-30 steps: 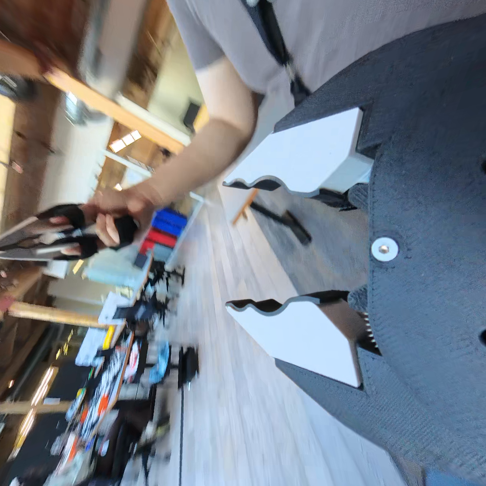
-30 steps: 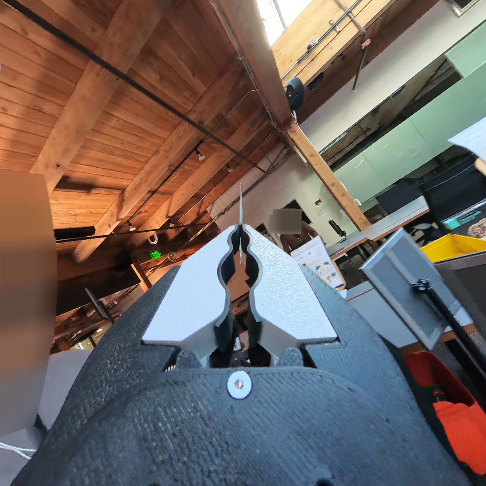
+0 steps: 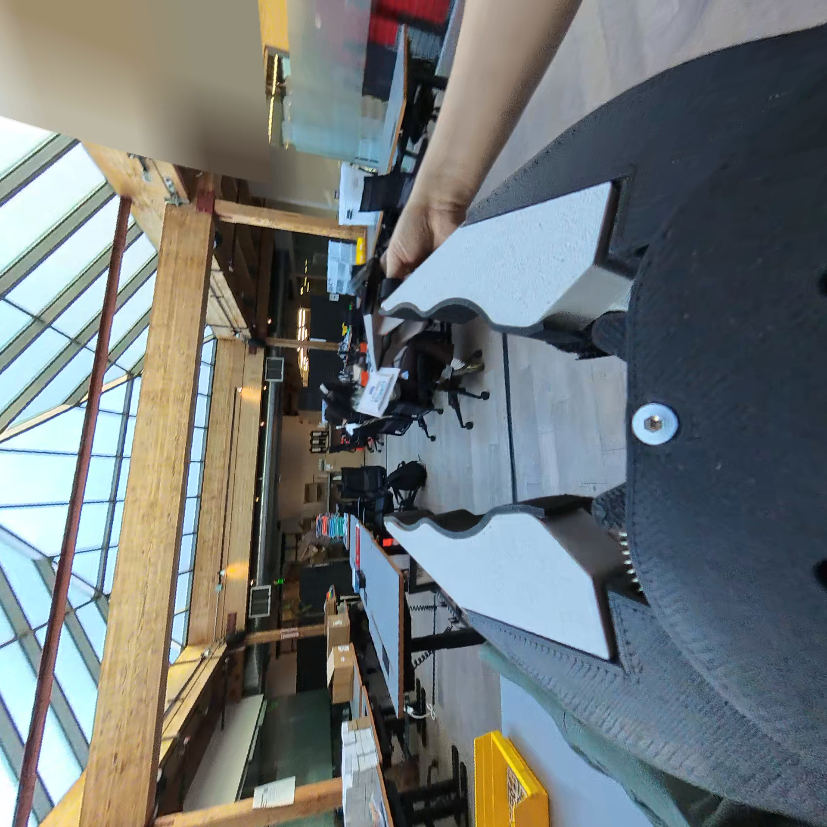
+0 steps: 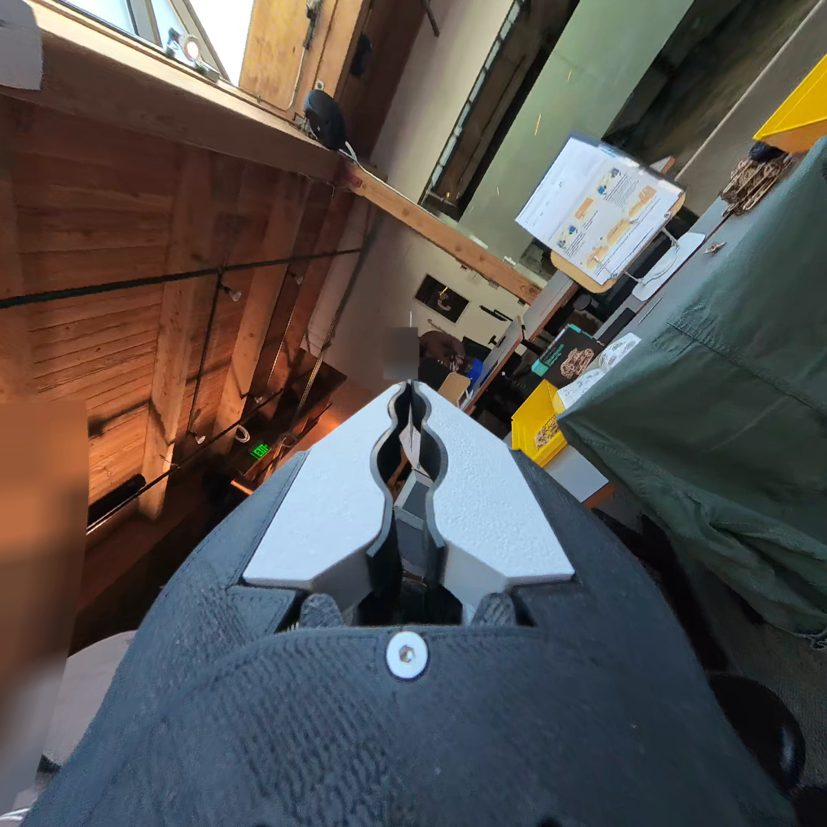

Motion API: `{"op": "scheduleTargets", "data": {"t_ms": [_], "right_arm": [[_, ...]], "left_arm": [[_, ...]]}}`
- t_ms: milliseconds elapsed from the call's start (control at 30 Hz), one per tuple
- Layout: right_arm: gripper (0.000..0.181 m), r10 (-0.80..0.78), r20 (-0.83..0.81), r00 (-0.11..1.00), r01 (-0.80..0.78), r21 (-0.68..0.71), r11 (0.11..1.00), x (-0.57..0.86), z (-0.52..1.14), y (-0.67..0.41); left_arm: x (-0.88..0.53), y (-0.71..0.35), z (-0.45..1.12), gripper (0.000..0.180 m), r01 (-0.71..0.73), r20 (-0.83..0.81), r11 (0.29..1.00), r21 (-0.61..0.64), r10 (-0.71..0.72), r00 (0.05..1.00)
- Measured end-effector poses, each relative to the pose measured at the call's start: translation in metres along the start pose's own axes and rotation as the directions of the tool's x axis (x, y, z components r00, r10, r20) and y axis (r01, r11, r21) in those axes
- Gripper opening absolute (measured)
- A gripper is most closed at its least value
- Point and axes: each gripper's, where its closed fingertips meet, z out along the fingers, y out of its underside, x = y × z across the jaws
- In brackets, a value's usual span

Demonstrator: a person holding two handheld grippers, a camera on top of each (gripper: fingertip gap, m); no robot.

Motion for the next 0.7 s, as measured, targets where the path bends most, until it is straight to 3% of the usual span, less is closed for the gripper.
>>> {"op": "scheduleTargets", "data": {"t_ms": [233, 367, 467, 700], "right_arm": [[0.0, -0.008, -0.046, 0.999, 0.004, -0.081, 0.997, 0.135, 0.153, -0.103], [0.0, 0.025, -0.116, 0.993, -0.031, -0.057, 0.998, 0.227, 0.248, -0.162], [0.0, 0.028, -0.181, 0.983, -0.041, -0.072, 0.997, 0.3, 0.316, -0.189], [0.0, 0.06, -0.405, 0.912, -0.103, -0.085, 0.991, 0.499, 0.425, -0.229]], "left_arm": [[-0.117, 0.005, 0.026, 0.086, -0.054, 0.239, 0.996, 0.069, 0.036, 0.97], [-0.198, 0.027, 0.048, 0.089, -0.07, 0.333, 0.996, -0.054, 0.084, 0.939], [-0.252, 0.025, 0.061, 0.087, -0.029, 0.369, 0.997, -0.067, 0.052, 0.928], [-0.346, 0.024, 0.072, 0.083, -0.119, 0.564, 0.972, -0.203, 0.216, 0.797]]}}
